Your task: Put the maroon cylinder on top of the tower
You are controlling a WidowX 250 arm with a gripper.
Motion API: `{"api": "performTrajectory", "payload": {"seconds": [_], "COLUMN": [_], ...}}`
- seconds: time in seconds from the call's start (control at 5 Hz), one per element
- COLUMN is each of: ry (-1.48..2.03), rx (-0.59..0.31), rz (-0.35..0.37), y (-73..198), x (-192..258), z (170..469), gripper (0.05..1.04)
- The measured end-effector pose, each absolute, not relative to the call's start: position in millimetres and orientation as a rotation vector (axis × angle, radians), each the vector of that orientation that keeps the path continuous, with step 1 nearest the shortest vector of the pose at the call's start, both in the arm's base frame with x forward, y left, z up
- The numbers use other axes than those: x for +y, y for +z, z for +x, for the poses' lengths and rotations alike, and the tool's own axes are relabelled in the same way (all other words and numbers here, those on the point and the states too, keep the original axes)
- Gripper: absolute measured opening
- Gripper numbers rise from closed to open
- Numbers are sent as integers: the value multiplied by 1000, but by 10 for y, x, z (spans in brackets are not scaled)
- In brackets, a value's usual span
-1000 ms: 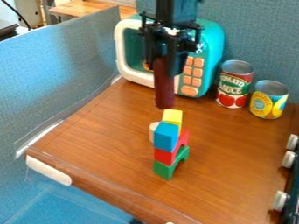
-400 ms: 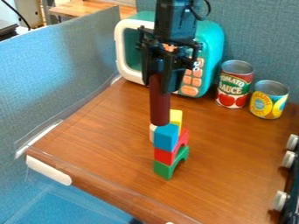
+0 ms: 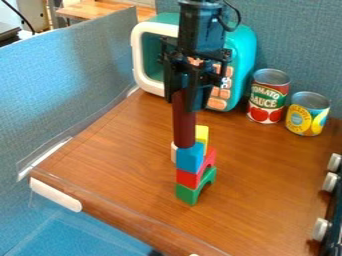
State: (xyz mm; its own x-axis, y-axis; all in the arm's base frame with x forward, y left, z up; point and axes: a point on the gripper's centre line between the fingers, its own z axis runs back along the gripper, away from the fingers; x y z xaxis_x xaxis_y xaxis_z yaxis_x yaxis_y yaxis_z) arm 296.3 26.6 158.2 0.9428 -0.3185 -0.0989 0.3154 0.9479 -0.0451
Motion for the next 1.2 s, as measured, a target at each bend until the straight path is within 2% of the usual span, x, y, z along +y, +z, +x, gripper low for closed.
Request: {"api": "performTrajectory", "payload": {"seconds": [0.8, 1.0, 1.2], "ry": [-327, -323, -338], "rx": [115, 107, 118], "rz": [-31, -30, -32], "y": [1472, 1473, 1416], "x": [225, 224, 204], "z": [3046, 3075, 3091], "gripper": [490, 561, 868]}}
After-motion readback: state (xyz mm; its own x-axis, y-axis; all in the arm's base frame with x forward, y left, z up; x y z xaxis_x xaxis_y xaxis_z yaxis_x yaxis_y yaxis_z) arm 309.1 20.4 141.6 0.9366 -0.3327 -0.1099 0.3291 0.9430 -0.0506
